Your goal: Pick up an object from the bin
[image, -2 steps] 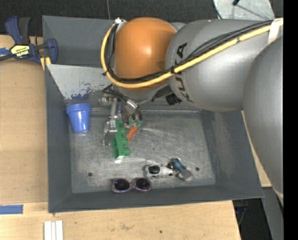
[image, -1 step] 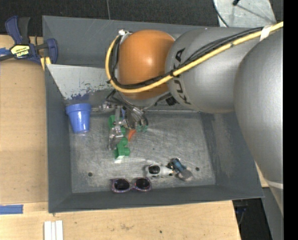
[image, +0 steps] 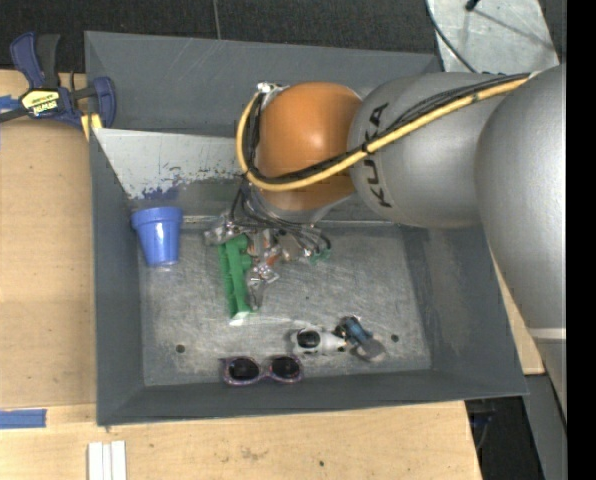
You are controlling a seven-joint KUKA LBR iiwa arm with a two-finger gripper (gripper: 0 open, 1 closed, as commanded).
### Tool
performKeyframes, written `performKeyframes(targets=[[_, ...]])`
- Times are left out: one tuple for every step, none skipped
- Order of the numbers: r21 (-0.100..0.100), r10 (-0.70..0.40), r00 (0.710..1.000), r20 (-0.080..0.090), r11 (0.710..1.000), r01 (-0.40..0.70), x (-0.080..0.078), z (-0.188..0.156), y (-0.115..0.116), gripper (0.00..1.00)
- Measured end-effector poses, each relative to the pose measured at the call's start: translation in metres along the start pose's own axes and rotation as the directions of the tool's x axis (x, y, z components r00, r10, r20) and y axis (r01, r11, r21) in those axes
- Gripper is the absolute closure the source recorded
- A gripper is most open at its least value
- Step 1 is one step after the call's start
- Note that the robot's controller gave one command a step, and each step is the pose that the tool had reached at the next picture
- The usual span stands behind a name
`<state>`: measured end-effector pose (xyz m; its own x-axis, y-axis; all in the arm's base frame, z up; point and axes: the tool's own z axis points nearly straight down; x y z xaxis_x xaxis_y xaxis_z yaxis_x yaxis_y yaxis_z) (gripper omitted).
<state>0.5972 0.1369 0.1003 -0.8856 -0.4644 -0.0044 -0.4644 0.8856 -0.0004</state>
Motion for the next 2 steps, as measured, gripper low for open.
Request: performKeyframes(targets=[[0.003,-0.082,0.997,0.009,0.997,0.082,0.0038,0.0065,-0.0078,0.0],[0.003,-0.311,0.95,0.007,0.95,0.311,-0.004,0.0151,-0.0009,0.0]])
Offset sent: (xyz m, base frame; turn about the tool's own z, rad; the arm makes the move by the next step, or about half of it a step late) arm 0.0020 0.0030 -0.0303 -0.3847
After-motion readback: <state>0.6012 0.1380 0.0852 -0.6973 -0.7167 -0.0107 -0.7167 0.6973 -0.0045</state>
